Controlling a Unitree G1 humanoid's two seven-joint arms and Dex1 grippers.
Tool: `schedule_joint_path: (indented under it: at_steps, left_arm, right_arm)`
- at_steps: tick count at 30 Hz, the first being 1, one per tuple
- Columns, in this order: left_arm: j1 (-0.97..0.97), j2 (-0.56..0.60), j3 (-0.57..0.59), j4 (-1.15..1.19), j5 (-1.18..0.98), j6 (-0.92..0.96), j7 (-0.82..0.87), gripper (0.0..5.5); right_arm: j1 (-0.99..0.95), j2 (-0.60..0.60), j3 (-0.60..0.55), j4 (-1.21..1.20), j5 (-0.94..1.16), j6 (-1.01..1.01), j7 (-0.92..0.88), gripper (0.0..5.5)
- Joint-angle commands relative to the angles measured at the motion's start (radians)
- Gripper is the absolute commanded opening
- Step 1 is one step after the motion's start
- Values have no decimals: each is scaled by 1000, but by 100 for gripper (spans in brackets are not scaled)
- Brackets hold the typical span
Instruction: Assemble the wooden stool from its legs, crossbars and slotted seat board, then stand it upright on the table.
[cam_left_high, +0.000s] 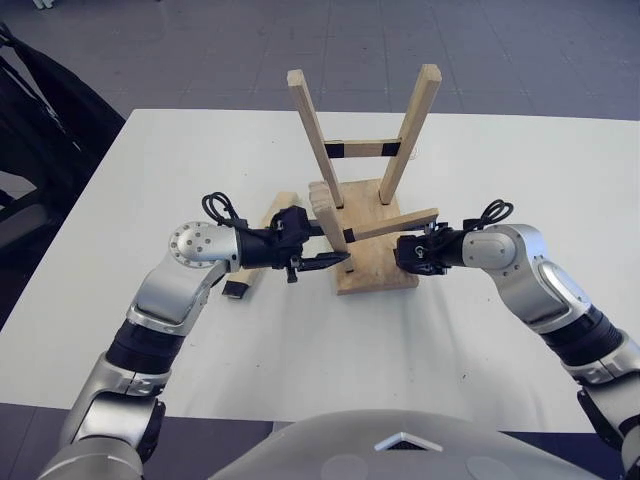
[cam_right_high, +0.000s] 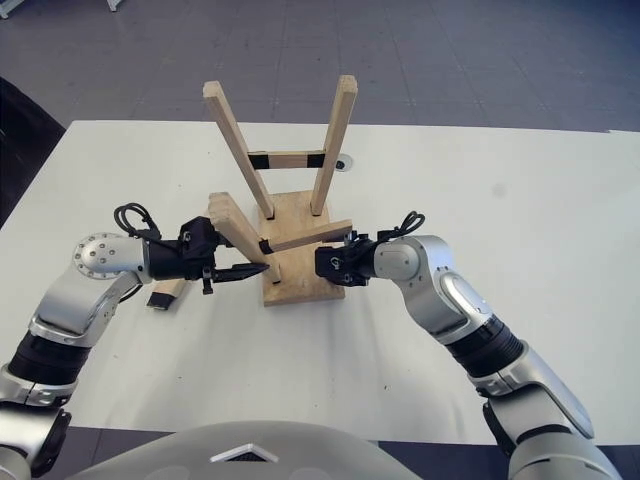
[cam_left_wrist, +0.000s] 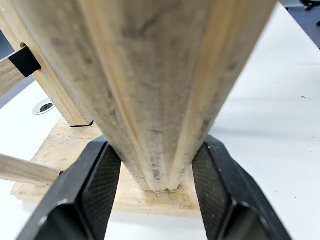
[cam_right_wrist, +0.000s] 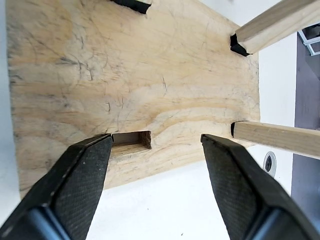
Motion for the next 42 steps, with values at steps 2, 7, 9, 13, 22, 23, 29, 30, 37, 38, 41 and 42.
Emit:
schedule_joint_path:
  at_steps: [2,7,9,13,22,23,29,30,37,38,41,42]
  left_arm:
    - [120,36,-137,20,198,97,95,205]
    - [124,67,-183,0,251,97,140,205]
    - [113,71,-189,5,256,87,143,205]
    - [108,85,-176,22,245,78,145,205]
    - [24,143,-173,117,267,-19,88,206]
    - [21,139,-171,115,258,-24,83,206]
    - [7,137,-140,104,202,-30,56,206]
    - [3,137,-136,103,195,-26,52,206]
    - [-20,92,-110,133,193,-63,85,243]
    - [-25,81,-104,136,187,-71,91,264]
    - [-35,43,-73,139,184,-77,93,304]
    - [-36,34,-65,140,184,-84,89,324]
  right_arm:
    - [64,-2,-11,-10,10,39,7,325]
    - [217,-13,-85,-12,55,4,-70,325]
    - [326,68,-207,-30,183,-28,-146,325]
    - [371,218,-438,-32,445,-13,-227,325]
    - [285,172,-510,275,406,-89,-324,325]
    - [276,177,-486,305,389,-98,-325,325]
    - [226,240,-403,402,360,-120,-320,325]
    - [221,248,-394,405,361,-123,-319,325]
    - [215,272,-353,356,380,-94,-301,325]
    - [215,273,-348,349,383,-88,-297,325]
    - [217,272,-339,331,387,-76,-290,325]
    - [217,272,-337,329,388,-73,-291,325]
